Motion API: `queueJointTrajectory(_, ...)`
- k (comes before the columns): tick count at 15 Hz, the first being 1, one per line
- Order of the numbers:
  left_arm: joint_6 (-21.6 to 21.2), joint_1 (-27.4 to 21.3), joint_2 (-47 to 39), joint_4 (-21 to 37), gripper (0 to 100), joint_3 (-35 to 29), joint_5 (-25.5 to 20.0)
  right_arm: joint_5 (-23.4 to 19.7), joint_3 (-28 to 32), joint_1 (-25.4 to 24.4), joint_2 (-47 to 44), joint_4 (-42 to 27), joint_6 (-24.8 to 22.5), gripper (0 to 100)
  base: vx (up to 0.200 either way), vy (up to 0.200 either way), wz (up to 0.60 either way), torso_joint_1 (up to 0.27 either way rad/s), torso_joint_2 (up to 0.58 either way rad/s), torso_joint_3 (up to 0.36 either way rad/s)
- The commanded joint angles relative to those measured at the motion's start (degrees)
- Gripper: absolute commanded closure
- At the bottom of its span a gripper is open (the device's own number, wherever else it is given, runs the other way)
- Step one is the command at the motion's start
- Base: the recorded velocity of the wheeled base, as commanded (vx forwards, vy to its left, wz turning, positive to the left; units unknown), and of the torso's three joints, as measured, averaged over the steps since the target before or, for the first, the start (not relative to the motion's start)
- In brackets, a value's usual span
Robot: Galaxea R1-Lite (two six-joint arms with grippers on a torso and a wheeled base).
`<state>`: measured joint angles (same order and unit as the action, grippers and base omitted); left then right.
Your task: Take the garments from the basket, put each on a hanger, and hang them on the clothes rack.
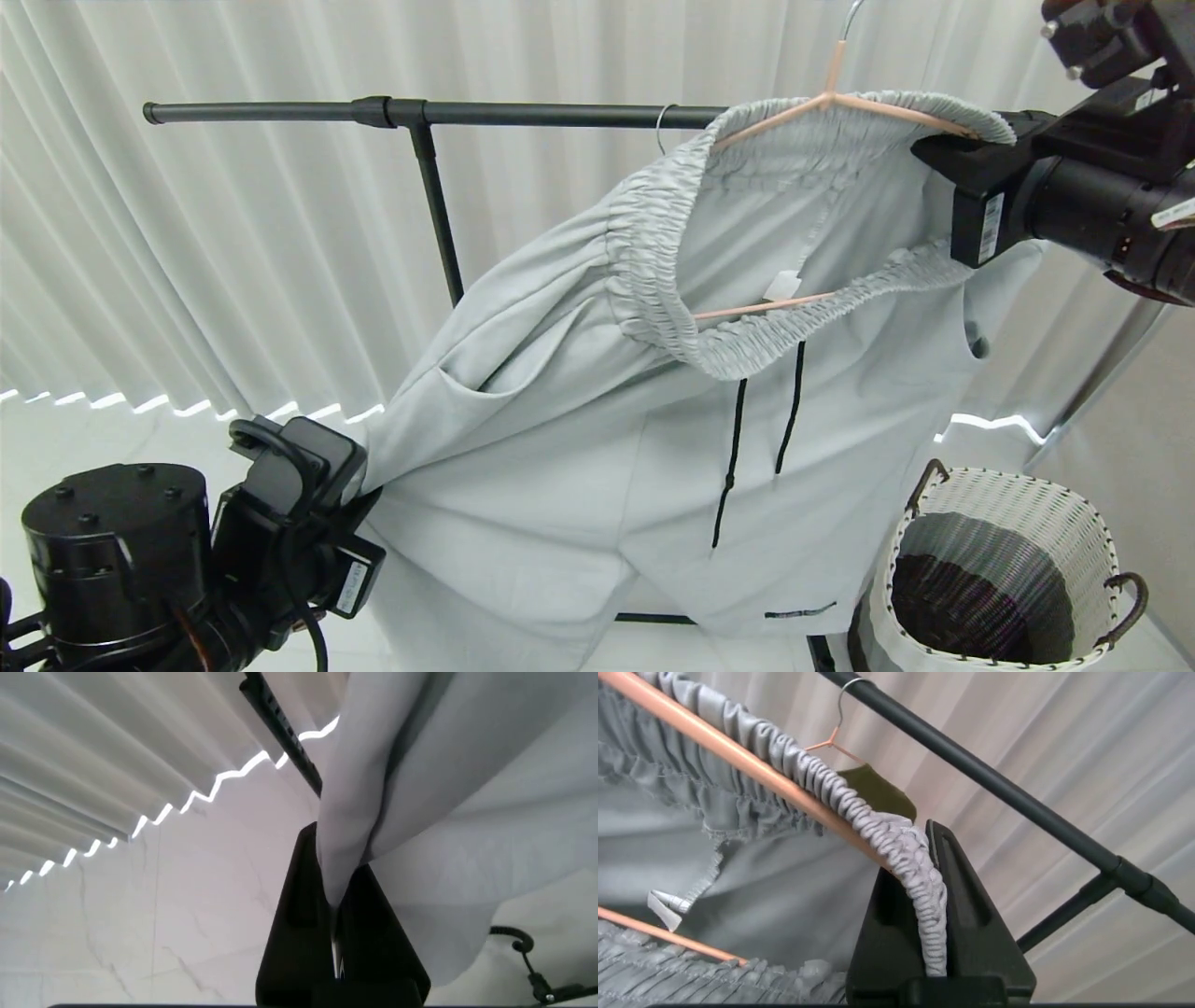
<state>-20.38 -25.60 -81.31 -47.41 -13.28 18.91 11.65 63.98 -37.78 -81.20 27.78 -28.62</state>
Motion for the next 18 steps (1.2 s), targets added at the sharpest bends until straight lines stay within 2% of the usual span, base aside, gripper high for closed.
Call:
queueJointTrajectory(1, -0.01, -0.68, 0.10, -0.58, 0, -0.35, -0.01, 0.04, 0.10, -0.01, -0.01, 0.08, -0.03, 100, 0.000, 0.000, 0.00, 0.000, 0.00, 0.000)
queueJointTrajectory(3, -0.10, -0.85, 0.10, -1.99, 0, -0.17, -0.01, 0.39, 0.10, 0.07, -0.01, -0.10, -0.03, 100, 0.000, 0.000, 0.00, 0.000, 0.00, 0.000)
queueJointTrajectory(5, -0.18, -1.21, 1.68, -2.16, 0, -0.26, -0.01, 1.71, 0.27, 1.74, 0.87, -3.52, -0.03, 100, 0.000, 0.000, 0.00, 0.000, 0.00, 0.000)
queueJointTrajectory(8, -2.29, -1.38, 6.43, -2.07, 0, 0.00, -0.36, 3.02, -0.08, 7.02, 4.47, -9.76, -0.03, 100, 0.000, 0.000, 0.00, 0.000, 0.00, 0.000)
queueJointTrajectory(11, -2.56, -1.47, 9.24, -2.07, 0, 0.09, -0.89, 2.94, -0.26, 13.43, 7.55, -15.30, 0.23, 100, 0.000, 0.000, 0.00, 0.000, 0.00, 0.000)
queueJointTrajectory(12, -2.56, -1.56, 9.42, -2.07, 0, -0.08, -0.98, 3.02, -0.26, 14.14, 7.90, -15.92, 0.67, 100, 0.000, 0.000, 0.00, 0.000, 0.00, 0.000)
queueJointTrajectory(15, -2.64, -6.30, 11.00, -2.07, 0, -0.44, -2.91, 3.02, -0.34, 16.77, 9.92, -19.87, 3.05, 100, 0.000, 0.000, 0.00, 0.000, 0.00, 0.000)
queueJointTrajectory(18, -2.64, -4.99, 10.30, -2.07, 0, -1.14, -1.94, 3.11, -1.31, 21.08, 13.09, -23.30, 2.96, 100, 0.000, 0.000, 0.00, 0.000, 0.00, 0.000)
